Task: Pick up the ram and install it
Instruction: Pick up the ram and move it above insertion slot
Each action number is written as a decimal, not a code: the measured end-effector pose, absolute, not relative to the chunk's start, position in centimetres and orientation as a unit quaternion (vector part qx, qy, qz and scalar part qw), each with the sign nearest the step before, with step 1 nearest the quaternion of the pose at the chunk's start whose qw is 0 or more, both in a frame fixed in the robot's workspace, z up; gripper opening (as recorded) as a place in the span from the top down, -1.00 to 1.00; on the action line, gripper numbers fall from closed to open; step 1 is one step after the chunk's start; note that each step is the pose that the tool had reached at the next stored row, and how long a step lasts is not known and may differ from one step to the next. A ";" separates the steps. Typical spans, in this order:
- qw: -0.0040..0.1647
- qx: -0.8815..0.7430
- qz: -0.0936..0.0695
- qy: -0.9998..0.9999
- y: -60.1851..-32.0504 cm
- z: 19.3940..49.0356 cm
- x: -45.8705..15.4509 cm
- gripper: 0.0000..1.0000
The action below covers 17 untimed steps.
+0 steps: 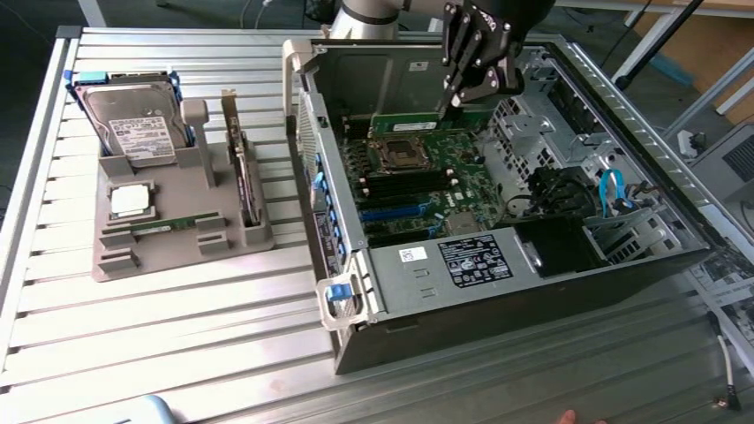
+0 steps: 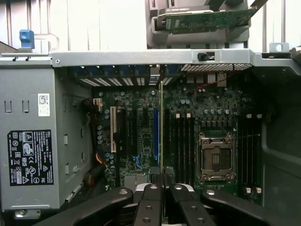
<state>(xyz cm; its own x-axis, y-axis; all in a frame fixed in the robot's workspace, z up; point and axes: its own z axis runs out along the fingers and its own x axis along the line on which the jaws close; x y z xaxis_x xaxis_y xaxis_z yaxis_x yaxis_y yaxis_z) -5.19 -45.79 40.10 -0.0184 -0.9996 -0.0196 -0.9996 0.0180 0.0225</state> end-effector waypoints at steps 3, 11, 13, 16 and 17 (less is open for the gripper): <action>0.001 0.701 -0.015 -0.713 -45.8 40.1 -5.2 0.76; 0.001 0.701 -0.015 -0.713 -45.1 40.1 -5.2 0.76; 0.001 0.701 -0.015 -0.713 -44.7 40.1 -5.2 0.76; 0.001 0.701 -0.015 -0.713 -44.2 40.1 -5.2 0.76; 0.001 0.701 -0.015 -0.713 -44.1 40.1 -5.2 0.76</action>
<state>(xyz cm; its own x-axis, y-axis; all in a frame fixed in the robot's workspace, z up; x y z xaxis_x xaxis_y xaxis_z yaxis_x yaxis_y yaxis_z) -5.18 -44.15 40.09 -0.0183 -0.9996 -0.0196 -0.9996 0.0179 0.0225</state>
